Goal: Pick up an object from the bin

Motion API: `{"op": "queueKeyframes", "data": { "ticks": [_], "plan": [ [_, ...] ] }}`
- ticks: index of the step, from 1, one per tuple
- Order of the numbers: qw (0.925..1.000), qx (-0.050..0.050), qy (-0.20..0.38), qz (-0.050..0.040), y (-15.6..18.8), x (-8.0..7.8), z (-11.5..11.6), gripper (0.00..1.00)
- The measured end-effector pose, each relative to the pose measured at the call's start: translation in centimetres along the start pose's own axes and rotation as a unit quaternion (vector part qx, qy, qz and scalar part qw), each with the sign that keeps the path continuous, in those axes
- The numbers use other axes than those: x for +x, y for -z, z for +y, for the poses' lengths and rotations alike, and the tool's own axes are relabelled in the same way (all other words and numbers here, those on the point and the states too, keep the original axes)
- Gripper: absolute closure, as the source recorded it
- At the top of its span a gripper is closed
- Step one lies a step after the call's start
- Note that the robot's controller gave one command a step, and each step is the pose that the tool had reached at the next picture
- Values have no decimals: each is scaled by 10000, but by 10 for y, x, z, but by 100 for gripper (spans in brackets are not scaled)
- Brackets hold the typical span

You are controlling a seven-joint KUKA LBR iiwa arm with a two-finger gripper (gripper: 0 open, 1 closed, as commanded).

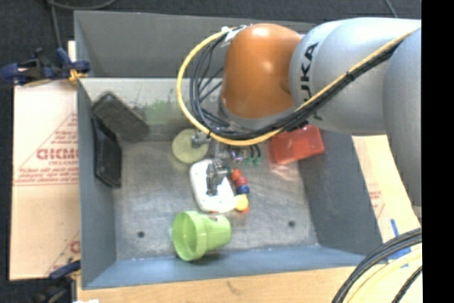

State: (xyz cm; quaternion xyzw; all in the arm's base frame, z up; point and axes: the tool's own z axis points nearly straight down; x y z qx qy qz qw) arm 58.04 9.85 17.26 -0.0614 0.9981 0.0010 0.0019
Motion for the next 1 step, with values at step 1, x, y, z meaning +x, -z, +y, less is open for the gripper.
{"op": "queueKeyframes", "data": {
  "ticks": [1],
  "plan": [
    [9990, 26, -441, 8, -4, 26, -16, 0]
  ]
}}
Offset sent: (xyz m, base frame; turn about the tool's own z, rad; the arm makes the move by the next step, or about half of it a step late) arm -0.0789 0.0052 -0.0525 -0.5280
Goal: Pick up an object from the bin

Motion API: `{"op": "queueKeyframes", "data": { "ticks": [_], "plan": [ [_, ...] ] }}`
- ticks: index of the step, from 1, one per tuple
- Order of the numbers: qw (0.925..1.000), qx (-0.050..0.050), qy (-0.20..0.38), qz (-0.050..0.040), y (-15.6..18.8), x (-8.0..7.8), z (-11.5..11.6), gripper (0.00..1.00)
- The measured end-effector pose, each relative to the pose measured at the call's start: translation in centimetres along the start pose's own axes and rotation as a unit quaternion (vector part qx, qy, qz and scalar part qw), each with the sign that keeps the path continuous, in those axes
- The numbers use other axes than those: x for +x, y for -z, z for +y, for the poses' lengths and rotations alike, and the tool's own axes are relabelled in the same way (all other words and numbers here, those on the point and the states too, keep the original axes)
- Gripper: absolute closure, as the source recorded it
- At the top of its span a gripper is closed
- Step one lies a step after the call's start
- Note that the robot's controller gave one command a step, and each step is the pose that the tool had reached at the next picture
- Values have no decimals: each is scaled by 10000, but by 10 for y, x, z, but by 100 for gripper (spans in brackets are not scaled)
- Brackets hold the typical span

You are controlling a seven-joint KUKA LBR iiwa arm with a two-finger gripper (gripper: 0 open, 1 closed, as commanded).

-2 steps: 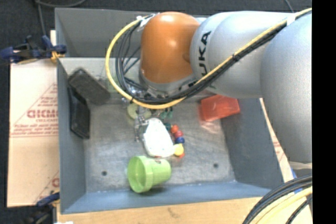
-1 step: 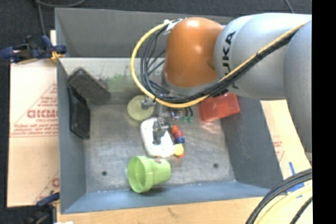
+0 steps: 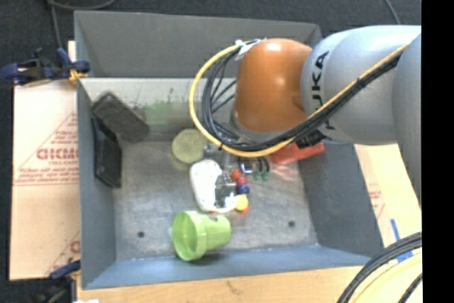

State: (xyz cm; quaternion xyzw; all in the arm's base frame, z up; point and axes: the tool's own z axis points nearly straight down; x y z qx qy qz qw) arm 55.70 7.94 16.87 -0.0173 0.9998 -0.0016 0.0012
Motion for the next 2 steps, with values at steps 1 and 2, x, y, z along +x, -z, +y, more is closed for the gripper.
{"op": "queueKeyframes", "data": {
  "ticks": [1, 2],
  "plan": [
    [9868, -16, 1617, -8, -21, 24, 15, 0],
    [9722, -18, 2340, 5, -15, 45, 5, 0]
  ]
}}
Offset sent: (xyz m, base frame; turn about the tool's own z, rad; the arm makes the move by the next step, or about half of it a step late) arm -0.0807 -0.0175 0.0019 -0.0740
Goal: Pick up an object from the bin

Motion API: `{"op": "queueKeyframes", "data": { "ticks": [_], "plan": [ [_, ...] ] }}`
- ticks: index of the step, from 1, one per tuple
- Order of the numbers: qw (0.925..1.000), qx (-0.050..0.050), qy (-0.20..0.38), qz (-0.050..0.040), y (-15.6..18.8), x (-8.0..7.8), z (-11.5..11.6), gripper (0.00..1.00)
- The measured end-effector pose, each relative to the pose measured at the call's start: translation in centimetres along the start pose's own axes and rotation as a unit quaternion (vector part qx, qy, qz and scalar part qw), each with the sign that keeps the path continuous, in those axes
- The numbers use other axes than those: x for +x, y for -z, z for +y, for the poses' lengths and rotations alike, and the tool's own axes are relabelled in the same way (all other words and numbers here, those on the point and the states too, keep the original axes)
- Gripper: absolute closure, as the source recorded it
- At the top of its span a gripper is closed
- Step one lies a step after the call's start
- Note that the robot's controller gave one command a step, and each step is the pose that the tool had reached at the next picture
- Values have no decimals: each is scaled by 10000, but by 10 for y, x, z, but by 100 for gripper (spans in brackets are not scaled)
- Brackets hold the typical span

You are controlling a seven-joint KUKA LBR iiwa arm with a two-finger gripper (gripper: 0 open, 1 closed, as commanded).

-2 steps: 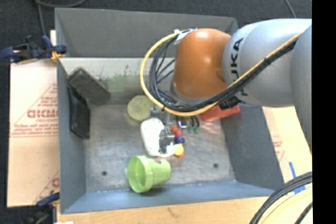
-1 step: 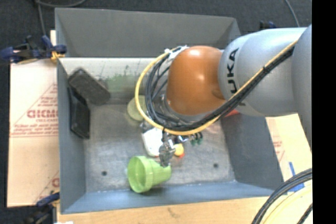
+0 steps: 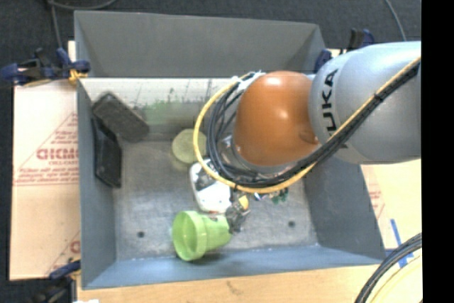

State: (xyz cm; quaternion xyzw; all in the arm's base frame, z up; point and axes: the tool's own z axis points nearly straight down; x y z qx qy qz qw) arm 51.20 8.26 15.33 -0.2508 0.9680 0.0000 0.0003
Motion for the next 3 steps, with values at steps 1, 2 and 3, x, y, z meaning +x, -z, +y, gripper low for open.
{"op": "queueKeyframes", "data": {
  "ticks": [1, 2, 3],
  "plan": [
    [9999, 51, 117, -45, -65, 15, -6, 100],
    [9999, 51, 107, -44, -66, 16, -6, 100],
    [9999, 44, 86, -53, -64, 16, -5, 100]
  ]
}}
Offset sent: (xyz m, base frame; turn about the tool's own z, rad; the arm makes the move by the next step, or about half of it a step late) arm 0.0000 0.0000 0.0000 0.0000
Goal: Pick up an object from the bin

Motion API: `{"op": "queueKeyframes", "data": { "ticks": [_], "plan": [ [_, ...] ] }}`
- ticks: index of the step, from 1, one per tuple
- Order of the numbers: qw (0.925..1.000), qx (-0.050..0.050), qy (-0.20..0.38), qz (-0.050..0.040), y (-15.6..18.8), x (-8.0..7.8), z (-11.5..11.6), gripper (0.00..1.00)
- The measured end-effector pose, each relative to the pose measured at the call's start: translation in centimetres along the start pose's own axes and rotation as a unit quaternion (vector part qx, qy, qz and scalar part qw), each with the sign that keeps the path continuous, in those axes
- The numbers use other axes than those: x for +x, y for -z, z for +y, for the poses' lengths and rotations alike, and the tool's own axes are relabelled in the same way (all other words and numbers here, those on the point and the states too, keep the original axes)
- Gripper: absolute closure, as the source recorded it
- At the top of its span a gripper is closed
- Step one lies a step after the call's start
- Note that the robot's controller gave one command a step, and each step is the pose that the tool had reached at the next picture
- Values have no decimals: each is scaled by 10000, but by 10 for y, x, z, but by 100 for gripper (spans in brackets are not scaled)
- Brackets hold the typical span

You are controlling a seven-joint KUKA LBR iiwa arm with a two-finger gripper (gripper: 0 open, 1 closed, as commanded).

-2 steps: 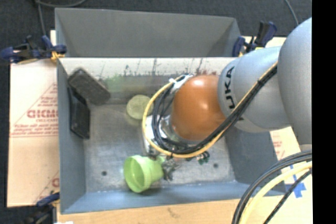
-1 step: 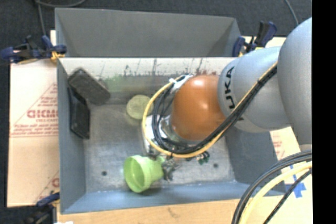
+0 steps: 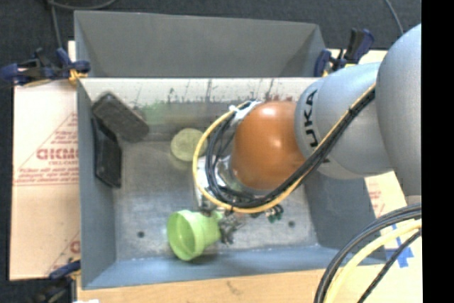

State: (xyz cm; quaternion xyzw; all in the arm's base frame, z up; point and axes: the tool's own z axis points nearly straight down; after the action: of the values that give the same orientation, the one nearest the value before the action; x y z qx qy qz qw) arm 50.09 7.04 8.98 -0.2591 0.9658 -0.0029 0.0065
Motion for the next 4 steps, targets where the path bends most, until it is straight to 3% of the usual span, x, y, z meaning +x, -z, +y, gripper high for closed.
{"op": "queueKeyframes", "data": {
  "ticks": [4],
  "plan": [
    [10000, -4, -21, 3, 0, 0, 0, 100]
  ]
}}
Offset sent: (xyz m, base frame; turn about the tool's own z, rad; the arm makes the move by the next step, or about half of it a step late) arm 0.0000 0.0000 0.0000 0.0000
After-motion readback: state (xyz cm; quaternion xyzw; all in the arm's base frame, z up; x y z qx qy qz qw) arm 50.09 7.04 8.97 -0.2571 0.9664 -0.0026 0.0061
